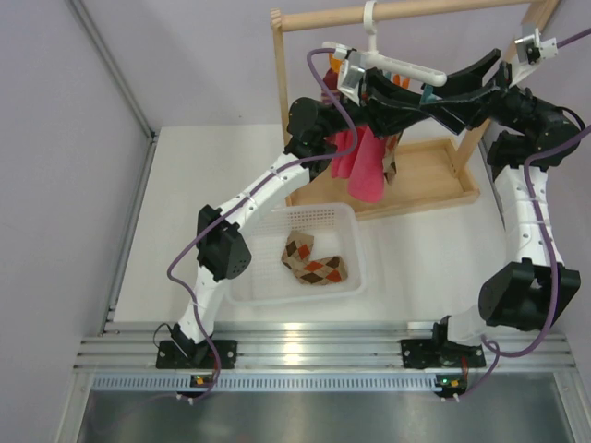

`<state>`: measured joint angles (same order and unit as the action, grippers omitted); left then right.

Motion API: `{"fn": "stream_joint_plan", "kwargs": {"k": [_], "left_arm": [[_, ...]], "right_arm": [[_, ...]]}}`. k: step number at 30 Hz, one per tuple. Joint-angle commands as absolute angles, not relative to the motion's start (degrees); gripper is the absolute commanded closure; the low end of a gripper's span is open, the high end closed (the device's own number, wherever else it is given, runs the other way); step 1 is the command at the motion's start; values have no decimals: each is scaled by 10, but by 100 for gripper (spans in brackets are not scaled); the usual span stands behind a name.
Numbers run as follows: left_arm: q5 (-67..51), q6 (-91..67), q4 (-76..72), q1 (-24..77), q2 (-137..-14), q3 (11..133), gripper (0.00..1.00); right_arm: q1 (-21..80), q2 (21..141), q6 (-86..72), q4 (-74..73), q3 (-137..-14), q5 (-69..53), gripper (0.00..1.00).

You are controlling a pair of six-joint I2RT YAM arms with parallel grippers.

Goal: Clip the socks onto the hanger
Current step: Open the clamp at the hanger.

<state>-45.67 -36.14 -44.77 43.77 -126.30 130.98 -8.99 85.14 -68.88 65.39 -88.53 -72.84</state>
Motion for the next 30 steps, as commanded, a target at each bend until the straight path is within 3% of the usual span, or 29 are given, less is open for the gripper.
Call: {"fn": "stream_joint_plan", "kwargs": {"k": [1, 14, 16, 20, 23, 24, 29, 30], "left_arm": [[-487, -367, -511, 440, -1260, 1314, 94], [-489, -366, -506, 440, -1263, 1311, 93], [-487, -366, -505, 440, -1263, 1311, 93], [-481, -361, -502, 440, -1260, 1311, 88], [-474, -362, -497, 440, -1258, 1309, 78], [-474, -362, -496, 440, -1256, 1307, 69], [-480, -341, -483, 439, -1221, 1261, 53], [-480, -335, -476, 438, -1211, 1249, 46]], "right_arm": [[-80, 856, -693, 676, -901, -708, 43], [-76, 856, -701, 662, -916, -686, 49], [-76, 856, -701, 659, -917, -686, 56], [-76, 855, -692, 659, -911, -685, 87], [-76, 857, -687, 650, -909, -685, 100], [-76, 857, -686, 648, -910, -682, 100], [-76, 860, -677, 632, -911, -670, 100], [-75, 861, -677, 627, -911, -665, 100]]}}
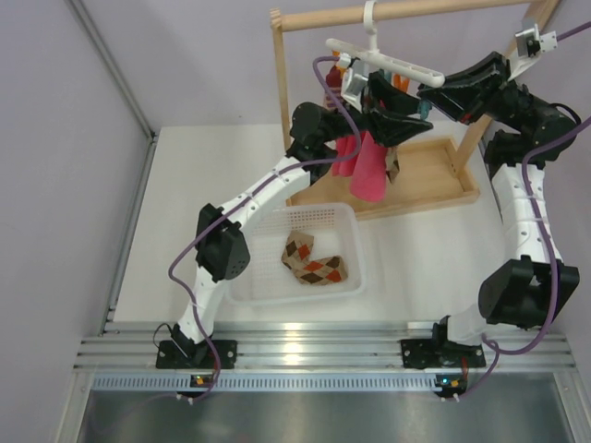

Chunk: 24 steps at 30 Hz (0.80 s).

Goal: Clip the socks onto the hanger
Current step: Open the clamp at the hanger, then pick up the sock from the bin.

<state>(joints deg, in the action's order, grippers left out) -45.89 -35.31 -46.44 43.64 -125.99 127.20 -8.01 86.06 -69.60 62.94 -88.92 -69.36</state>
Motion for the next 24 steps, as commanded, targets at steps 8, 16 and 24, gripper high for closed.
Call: {"fn": "stream_joint_plan", "kwargs": {"k": [8, 16, 24], "left_arm": [[-484, -193, -354, 415, -1034, 1016, 28], [-561, 76, -61, 371, -872, 844, 35], [-380, 272, 274, 339, -809, 747, 44]], "right_arm": [[-76, 868, -711, 633, -900, -643, 100], [-76, 875, -742, 614, -901, -619, 100], [-76, 852, -650, 504, -896, -580, 100]]}}
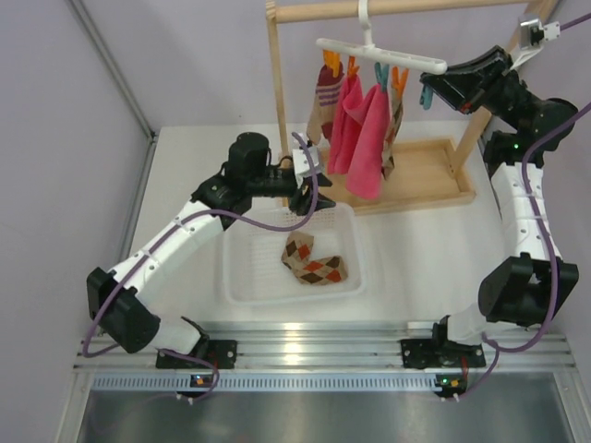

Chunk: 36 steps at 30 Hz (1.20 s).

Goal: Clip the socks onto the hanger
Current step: Pick up the sock from the bin.

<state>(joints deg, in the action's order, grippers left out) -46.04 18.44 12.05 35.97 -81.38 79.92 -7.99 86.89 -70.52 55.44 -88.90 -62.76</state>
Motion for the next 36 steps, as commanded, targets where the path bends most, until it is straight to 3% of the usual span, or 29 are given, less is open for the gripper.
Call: {"fn": "stream_joint_plan", "kwargs": {"k": [1, 8, 13, 28, 36], "left_arm": [[-361, 238, 271, 329, -803, 717, 47], [-175, 22, 170, 323, -763, 576, 53], [-79, -100, 156, 322, -799, 540, 46], [97, -207, 56, 380, -922, 527, 41], [93, -199, 23, 403, -959, 525, 43]], "right_arm": [[-75, 852, -645, 500, -896, -578, 100], [-76, 847, -615, 461, -896, -577, 100], [-75, 844, -581, 429, -900, -577, 100], [-76, 842, -550, 399, -899, -575, 100], [-75, 844, -541, 394, -898, -580, 100]]}}
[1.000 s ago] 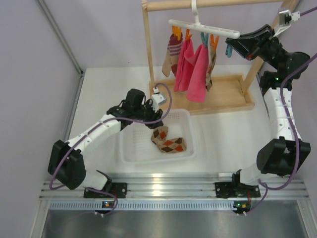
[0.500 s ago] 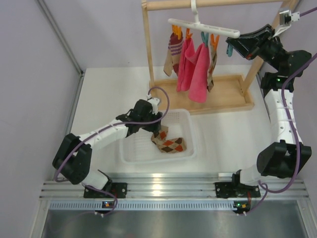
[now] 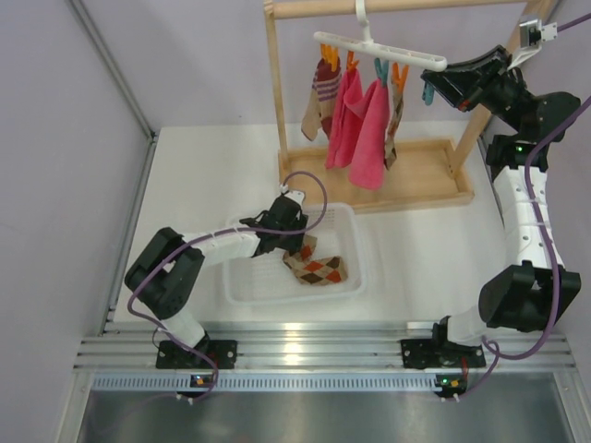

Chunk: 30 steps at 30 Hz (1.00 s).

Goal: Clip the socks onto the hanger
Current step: Pick up the sock from the bin.

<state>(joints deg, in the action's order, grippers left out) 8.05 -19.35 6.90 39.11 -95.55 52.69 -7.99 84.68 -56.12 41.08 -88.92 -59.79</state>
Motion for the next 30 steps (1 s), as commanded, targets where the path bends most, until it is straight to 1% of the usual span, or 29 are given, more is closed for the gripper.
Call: {"fn": "stream_joint_plan", "kwargs": {"k": [1, 5, 10, 16, 20, 22, 30], "left_arm": [[92, -200, 24, 403, -964, 524, 44], [97, -207, 20, 408, -973, 520, 44], [82, -212, 8, 410, -960, 516, 40], [62, -192, 4, 416, -962, 511, 42], [49, -186, -18, 418, -945, 501, 36], [52, -178, -20, 424, -929, 495, 35], [56, -159, -34, 430, -889, 490, 34]], "right_arm": [[-76, 844, -540, 394, -897, -580, 100], [-76, 845, -534, 388, -898, -583, 100], [-76, 841, -528, 382, -896, -583, 100], [-76, 842, -528, 381, -898, -583, 100], [-75, 841, -524, 375, -897, -585, 100], [-76, 843, -524, 374, -899, -585, 100], [-76, 843, -526, 377, -895, -586, 100]]}}
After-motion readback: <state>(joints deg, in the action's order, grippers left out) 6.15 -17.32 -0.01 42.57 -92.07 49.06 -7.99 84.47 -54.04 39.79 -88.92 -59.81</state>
